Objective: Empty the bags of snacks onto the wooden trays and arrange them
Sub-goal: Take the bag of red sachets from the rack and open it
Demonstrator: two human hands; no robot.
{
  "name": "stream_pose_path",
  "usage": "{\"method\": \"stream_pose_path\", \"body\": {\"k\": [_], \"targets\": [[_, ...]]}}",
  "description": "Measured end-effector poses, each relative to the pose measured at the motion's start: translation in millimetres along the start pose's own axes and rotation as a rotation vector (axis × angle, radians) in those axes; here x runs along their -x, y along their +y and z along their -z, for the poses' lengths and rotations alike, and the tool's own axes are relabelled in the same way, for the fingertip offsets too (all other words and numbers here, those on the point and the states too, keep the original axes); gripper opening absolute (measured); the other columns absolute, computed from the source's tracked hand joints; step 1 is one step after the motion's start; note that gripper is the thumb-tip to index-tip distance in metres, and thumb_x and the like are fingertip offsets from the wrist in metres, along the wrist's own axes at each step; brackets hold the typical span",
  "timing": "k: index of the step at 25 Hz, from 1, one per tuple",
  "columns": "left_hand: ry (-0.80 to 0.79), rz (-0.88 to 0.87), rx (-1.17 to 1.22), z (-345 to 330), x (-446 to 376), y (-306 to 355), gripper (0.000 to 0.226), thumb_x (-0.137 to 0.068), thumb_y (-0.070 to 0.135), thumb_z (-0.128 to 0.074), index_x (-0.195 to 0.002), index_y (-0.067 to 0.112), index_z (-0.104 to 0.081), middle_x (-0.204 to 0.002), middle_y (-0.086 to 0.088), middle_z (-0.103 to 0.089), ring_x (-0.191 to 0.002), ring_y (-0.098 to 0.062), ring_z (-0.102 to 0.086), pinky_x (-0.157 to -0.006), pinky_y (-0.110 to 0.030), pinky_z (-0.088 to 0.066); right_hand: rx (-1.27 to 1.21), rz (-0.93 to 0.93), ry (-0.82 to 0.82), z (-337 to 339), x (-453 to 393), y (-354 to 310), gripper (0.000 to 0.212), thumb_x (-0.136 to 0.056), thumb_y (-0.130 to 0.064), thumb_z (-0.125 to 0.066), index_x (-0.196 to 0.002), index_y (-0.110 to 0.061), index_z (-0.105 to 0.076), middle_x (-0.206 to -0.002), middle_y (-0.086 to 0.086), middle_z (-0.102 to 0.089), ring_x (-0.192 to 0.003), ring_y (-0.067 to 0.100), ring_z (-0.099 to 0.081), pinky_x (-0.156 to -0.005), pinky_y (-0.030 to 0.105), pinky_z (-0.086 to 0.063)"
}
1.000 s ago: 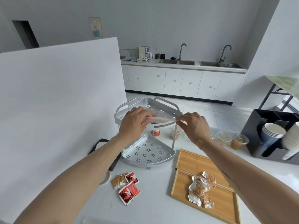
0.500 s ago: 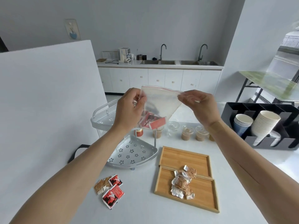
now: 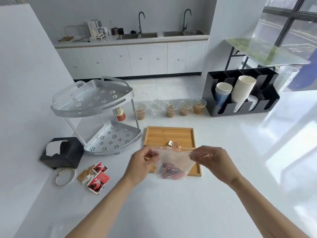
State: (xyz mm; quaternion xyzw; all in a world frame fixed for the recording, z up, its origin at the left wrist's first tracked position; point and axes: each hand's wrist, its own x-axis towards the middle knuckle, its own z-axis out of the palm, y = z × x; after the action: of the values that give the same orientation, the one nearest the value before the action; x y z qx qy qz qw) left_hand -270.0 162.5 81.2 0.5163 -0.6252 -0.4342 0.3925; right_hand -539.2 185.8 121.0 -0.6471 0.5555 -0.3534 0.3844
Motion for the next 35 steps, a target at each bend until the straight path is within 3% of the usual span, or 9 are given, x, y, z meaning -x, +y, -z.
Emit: {"method": "stream_pose_path", "body": {"k": [3, 8, 11, 14, 17, 20, 24, 29, 35], "targets": [[-0.047, 0.127, -0.025, -29, 21, -34, 0.009, -0.085, 0.013, -0.072, -0.083, 0.02, -0.068, -0.079, 0.005, -0.071, -0.073, -0.006, -0.06, -0.069, -0.015, -0.047, 0.062, -0.073, 0.004, -13, 32, 35, 0.006, -0.083, -0.023, -0.077, -0.082, -0.029, -0.079, -0.079, -0.014, -0.077, -0.073, 0.003, -0.069, -0.068, 0.012, -0.05], [-0.047, 0.231, -0.062, -62, 46, -51, 0.013, -0.084, 0.017, -0.073, -0.085, 0.028, -0.066, -0.082, 0.021, -0.07, -0.076, 0.0, -0.063, -0.071, -0.011, -0.046, 0.07, -0.14, 0.058, -27, 68, 65, 0.01, -0.08, -0.019, -0.079, -0.075, -0.028, -0.077, -0.073, -0.015, -0.075, -0.067, 0.003, -0.068, -0.064, 0.013, -0.05], [0.092, 0.249, -0.091, -72, 51, -37, 0.018, -0.084, 0.024, -0.073, -0.095, 0.03, -0.061, -0.092, 0.016, -0.065, -0.077, -0.006, -0.062, -0.067, -0.01, -0.045, 0.098, -0.123, 0.144, -33, 78, 71, 0.01, -0.081, -0.02, -0.079, -0.073, -0.026, -0.075, -0.071, -0.013, -0.073, -0.067, 0.003, -0.066, -0.061, 0.014, -0.049], [0.271, 0.301, -0.087, -83, 57, -15, 0.019, -0.083, 0.038, -0.071, -0.085, 0.024, -0.058, -0.075, 0.01, -0.06, -0.067, -0.012, -0.058, -0.062, -0.017, -0.045, 0.287, 0.014, 0.287, -42, 83, 75, 0.013, -0.078, -0.015, -0.081, -0.072, -0.022, -0.072, -0.069, -0.013, -0.068, -0.068, 0.006, -0.063, -0.059, 0.022, -0.052], [0.044, 0.545, 0.156, -94, 55, 9, 0.041, -0.082, 0.054, -0.065, -0.073, 0.015, -0.065, -0.062, 0.005, -0.068, -0.056, -0.011, -0.061, -0.051, -0.026, -0.049, 0.494, 0.256, 0.391, -52, 84, 81, 0.017, -0.075, -0.008, -0.081, -0.069, -0.017, -0.069, -0.065, -0.009, -0.063, -0.062, 0.015, -0.059, -0.049, 0.03, -0.049], [-0.075, 0.75, 0.275, -102, 46, 26, 0.037, -0.081, 0.044, -0.071, -0.083, 0.007, -0.073, -0.071, -0.004, -0.075, -0.056, -0.012, -0.066, -0.053, -0.025, -0.053, 0.62, 0.424, 0.418, -57, 85, 87, 0.016, -0.081, -0.015, -0.069, -0.066, -0.016, -0.066, -0.062, -0.005, -0.057, -0.059, 0.02, -0.055, -0.048, 0.026, -0.042], [-0.047, 0.738, 0.238, -105, 40, 31, 0.012, -0.082, 0.014, -0.066, -0.08, 0.006, -0.074, -0.07, -0.005, -0.074, -0.052, -0.011, -0.063, -0.053, -0.026, -0.054, 0.642, 0.476, 0.382, -55, 91, 91, 0.021, -0.087, -0.023, -0.062, -0.067, -0.018, -0.066, -0.062, -0.005, -0.056, -0.058, 0.02, -0.053, -0.047, 0.028, -0.042], [-0.153, 0.821, 0.128, -101, 43, 30, 0.027, -0.08, 0.033, -0.068, -0.078, 0.007, -0.072, -0.067, -0.005, -0.073, -0.053, -0.016, -0.064, -0.05, -0.025, -0.054, 0.693, 0.547, 0.331, -55, 96, 91, 0.014, -0.078, -0.013, -0.072, -0.066, -0.016, -0.064, -0.06, -0.003, -0.051, -0.054, 0.021, -0.048, -0.045, 0.032, -0.041], [-0.234, 0.763, 0.065, -92, 43, 25, 0.012, -0.084, 0.014, -0.063, -0.082, 0.006, -0.072, -0.072, -0.006, -0.074, -0.054, -0.012, -0.064, -0.05, -0.024, -0.052, 0.655, 0.49, 0.215, -60, 96, 79, 0.01, -0.078, -0.02, -0.069, -0.068, -0.02, -0.066, -0.062, -0.007, -0.056, -0.056, 0.018, -0.054, -0.047, 0.028, -0.044]]}}
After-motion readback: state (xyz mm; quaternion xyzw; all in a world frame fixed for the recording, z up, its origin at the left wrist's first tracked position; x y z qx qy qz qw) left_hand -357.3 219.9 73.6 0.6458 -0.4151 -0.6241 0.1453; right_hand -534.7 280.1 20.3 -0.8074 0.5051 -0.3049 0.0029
